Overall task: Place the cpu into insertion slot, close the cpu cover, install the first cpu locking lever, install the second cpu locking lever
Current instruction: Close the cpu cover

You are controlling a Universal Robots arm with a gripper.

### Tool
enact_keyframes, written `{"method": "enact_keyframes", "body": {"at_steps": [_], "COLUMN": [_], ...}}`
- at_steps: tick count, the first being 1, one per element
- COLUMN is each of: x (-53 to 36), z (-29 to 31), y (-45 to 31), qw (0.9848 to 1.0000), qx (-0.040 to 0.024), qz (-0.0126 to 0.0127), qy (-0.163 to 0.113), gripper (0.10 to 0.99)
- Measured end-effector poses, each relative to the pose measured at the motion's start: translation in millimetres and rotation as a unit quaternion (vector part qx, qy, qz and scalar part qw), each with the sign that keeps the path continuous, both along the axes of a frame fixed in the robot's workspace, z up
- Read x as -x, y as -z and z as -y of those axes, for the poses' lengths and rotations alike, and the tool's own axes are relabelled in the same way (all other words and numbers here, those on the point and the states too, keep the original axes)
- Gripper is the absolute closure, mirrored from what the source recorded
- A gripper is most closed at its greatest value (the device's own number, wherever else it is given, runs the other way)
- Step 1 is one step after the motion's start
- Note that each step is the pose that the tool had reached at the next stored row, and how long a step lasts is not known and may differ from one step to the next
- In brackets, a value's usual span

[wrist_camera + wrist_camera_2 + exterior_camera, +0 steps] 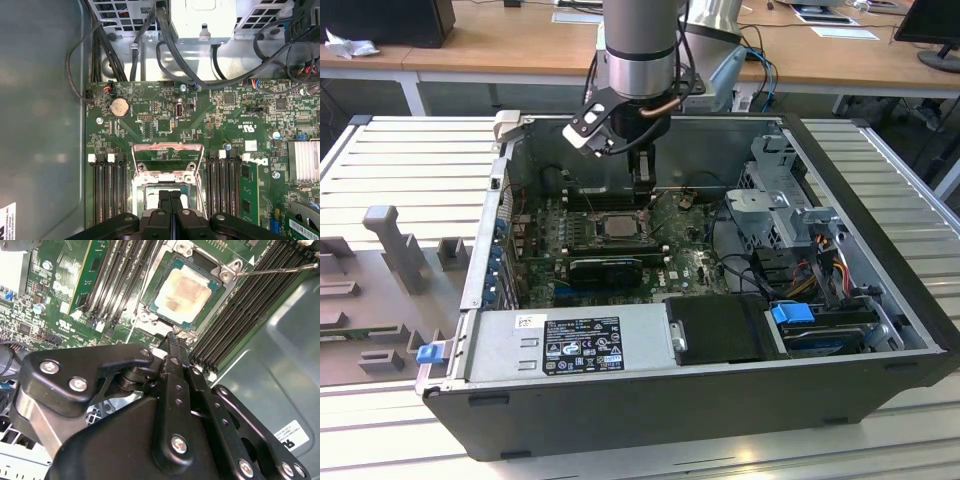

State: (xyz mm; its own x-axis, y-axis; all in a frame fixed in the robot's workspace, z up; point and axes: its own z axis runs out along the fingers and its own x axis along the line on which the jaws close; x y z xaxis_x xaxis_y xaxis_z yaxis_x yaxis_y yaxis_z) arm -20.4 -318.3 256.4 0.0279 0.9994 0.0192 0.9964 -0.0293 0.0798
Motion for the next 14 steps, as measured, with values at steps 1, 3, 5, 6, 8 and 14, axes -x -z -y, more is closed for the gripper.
{"method": "enact_keyframes", "body": {"at_steps": [1, 3, 5, 6, 8, 14], "x": [-0.6, -2.8, -4.3, -5.4, -6.9, -12.2], "z": [0.0, 0.0, 0.0, 0.0, 0.0, 0.0], "y": [0.0, 0.0, 0.0, 0.0, 0.0, 0.0], "qw": [1.0000, 1.0000, 1.0000, 1.0000, 1.0000, 1.0000], "qx": [0.0000, 0.0000, 0.0000, 0.0000, 0.0000, 0.0000], "qz": [0.0000, 0.0000, 0.0000, 0.0000, 0.0000, 0.0000], "qy": [0.000, 0.000, 0.000, 0.000, 0.000, 0.000], "gripper": [0.980, 0.980, 0.980, 0.980, 0.980, 0.980]}}
